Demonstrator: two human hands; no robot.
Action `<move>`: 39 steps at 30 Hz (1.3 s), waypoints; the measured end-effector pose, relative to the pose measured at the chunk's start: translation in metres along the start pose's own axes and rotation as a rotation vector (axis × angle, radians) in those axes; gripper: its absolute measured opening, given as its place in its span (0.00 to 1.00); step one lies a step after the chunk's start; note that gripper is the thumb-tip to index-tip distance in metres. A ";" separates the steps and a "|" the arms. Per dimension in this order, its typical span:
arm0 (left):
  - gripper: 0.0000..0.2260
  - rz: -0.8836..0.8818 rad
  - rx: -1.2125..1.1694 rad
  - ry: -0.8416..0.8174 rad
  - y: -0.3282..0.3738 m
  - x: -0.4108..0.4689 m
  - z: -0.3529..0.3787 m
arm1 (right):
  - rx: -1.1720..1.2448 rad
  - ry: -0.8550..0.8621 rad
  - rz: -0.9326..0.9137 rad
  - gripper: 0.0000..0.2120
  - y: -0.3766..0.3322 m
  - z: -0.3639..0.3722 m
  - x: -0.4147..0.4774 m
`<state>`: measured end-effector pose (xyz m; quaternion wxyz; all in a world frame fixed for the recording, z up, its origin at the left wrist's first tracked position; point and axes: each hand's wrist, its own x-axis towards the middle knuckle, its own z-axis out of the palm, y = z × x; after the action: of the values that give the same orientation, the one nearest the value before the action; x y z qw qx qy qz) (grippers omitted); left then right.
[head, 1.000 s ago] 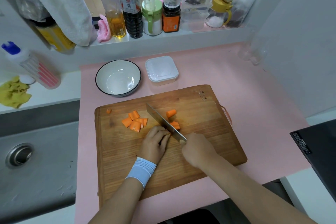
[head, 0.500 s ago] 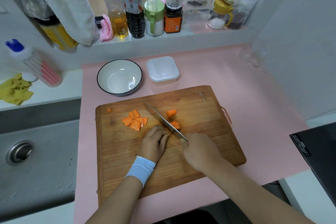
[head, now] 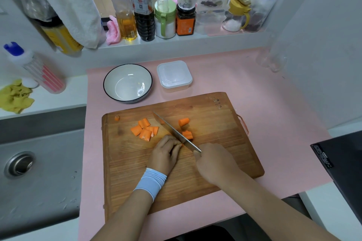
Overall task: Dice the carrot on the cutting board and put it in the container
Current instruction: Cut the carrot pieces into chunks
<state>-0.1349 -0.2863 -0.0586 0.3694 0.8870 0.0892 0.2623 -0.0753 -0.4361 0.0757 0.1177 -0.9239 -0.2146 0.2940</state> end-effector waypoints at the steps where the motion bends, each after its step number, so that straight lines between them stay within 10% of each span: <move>1: 0.03 0.002 -0.002 0.001 0.000 0.000 0.000 | -0.004 -0.001 0.003 0.11 -0.001 -0.001 0.000; 39: 0.02 -0.016 0.005 -0.017 -0.002 0.000 0.000 | -0.079 -0.018 0.070 0.10 -0.017 0.003 0.015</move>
<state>-0.1349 -0.2844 -0.0600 0.3698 0.8894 0.0940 0.2516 -0.0720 -0.4138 0.0719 0.0688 -0.9320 -0.1948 0.2977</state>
